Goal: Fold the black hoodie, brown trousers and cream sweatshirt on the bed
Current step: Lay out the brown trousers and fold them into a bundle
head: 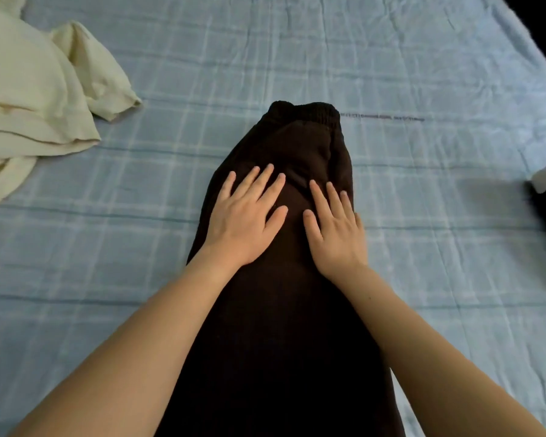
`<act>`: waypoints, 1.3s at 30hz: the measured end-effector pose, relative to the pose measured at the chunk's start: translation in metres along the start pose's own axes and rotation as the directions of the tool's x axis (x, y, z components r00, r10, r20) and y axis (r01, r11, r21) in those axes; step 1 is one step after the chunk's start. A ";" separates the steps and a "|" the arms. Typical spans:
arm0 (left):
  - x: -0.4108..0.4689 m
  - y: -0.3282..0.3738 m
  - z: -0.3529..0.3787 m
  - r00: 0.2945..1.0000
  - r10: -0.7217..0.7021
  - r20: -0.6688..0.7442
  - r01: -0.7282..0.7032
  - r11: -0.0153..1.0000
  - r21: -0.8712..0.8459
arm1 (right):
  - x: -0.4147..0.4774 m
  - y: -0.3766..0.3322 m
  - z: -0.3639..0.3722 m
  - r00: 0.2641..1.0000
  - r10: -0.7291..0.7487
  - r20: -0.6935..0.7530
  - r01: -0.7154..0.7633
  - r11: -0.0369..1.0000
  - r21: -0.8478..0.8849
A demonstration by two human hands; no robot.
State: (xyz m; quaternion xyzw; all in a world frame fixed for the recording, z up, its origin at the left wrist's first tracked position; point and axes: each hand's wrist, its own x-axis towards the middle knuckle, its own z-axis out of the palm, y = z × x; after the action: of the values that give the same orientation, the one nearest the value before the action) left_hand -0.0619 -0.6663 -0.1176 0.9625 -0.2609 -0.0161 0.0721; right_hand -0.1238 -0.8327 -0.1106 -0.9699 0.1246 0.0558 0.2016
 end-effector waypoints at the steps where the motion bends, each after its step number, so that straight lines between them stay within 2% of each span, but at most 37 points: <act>1: 0.001 0.002 0.001 1.000 -0.005 0.012 0.005 1.000 0.003 | 0.000 0.003 0.003 1.000 0.008 0.013 -0.008 1.000 0.013; 3: 0.008 0.005 -0.003 1.000 -0.023 0.008 0.023 1.000 -0.008 | 0.001 0.005 0.004 1.000 -0.007 0.008 0.006 0.999 0.049; 4: 0.015 0.005 -0.010 0.999 -0.025 -0.037 0.024 0.999 -0.032 | 0.002 0.005 0.001 1.000 -0.021 -0.020 0.023 0.997 0.080; 5: 0.025 0.005 -0.017 0.992 -0.010 -0.123 0.003 0.998 -0.058 | 0.007 0.004 -0.003 0.996 -0.032 -0.079 0.042 0.992 0.121; 7: 0.054 0.001 -0.025 0.936 0.046 -0.350 -0.069 0.996 -0.054 | 0.026 0.003 -0.014 0.963 -0.047 -0.264 0.095 0.980 0.174; 8: 0.069 -0.003 -0.025 0.919 0.069 -0.388 -0.089 0.995 -0.035 | 0.039 0.000 -0.018 0.941 -0.047 -0.336 0.114 0.976 0.184; 10: 0.092 -0.008 -0.015 0.961 0.053 -0.271 -0.074 0.995 -0.067 | 0.069 -0.003 -0.022 0.934 -0.064 -0.351 0.129 0.978 0.164; 12: 0.101 -0.011 0.005 0.991 -0.021 -0.130 0.000 0.988 -0.157 | 0.093 -0.002 -0.014 0.967 -0.072 -0.243 0.108 0.984 0.139; 14: 0.104 -0.013 0.017 0.991 -0.029 -0.133 0.003 0.981 -0.194 | 0.103 0.005 -0.002 0.980 -0.050 -0.191 0.081 0.984 0.158; 18: 0.107 -0.021 0.015 0.957 -0.102 -0.270 -0.021 0.909 -0.417 | 0.106 0.012 0.005 0.968 -0.056 -0.245 0.105 0.976 0.191; 20: 0.108 -0.022 0.017 0.943 -0.199 -0.267 0.054 0.883 -0.466 | 0.106 0.012 0.004 0.967 -0.043 -0.250 0.102 0.968 0.228; 22: 0.109 -0.022 0.016 0.917 -0.347 -0.197 0.197 0.823 -0.534 | 0.107 0.011 0.001 0.975 -0.009 -0.222 0.083 0.943 0.323; 24: 0.110 -0.023 0.014 0.910 -0.393 -0.130 0.271 0.803 -0.531 | 0.111 0.012 -0.011 0.988 0.037 -0.151 0.036 0.891 0.452; 26: 0.112 -0.027 0.008 0.936 -0.348 -0.061 0.263 0.801 -0.537 | 0.114 0.013 -0.031 0.998 0.033 -0.049 0.002 0.811 0.586; 28: 0.111 -0.032 -0.006 0.952 -0.306 0.030 0.246 0.700 -0.670 | 0.112 0.016 -0.053 0.999 -0.031 0.037 -0.003 0.723 0.691; 30: 0.104 -0.037 -0.028 0.960 -0.273 0.062 0.215 0.579 -0.787 | 0.106 0.018 -0.076 0.992 -0.107 0.060 0.025 0.653 0.757; 32: 0.094 -0.038 -0.054 0.965 -0.262 0.011 0.149 0.512 -0.846 | 0.094 0.016 -0.098 0.987 -0.157 0.038 0.066 0.606 0.793; 35: 0.069 -0.031 -0.090 0.961 -0.266 -0.073 0.067 0.480 -0.875 | 0.069 0.009 -0.121 0.980 -0.201 -0.002 0.109 0.525 0.844; 39: 0.021 -0.015 -0.133 0.950 -0.264 -0.166 -0.022 0.476 -0.879 | 0.021 -0.002 -0.150 0.961 -0.251 -0.120 0.245 0.560 0.791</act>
State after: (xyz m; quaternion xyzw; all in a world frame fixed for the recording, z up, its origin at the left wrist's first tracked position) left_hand -0.0274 -0.6464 0.0118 0.8001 -0.1339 -0.0154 0.5846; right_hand -0.0943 -0.8964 0.0239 -0.7838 -0.0017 -0.0317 0.6202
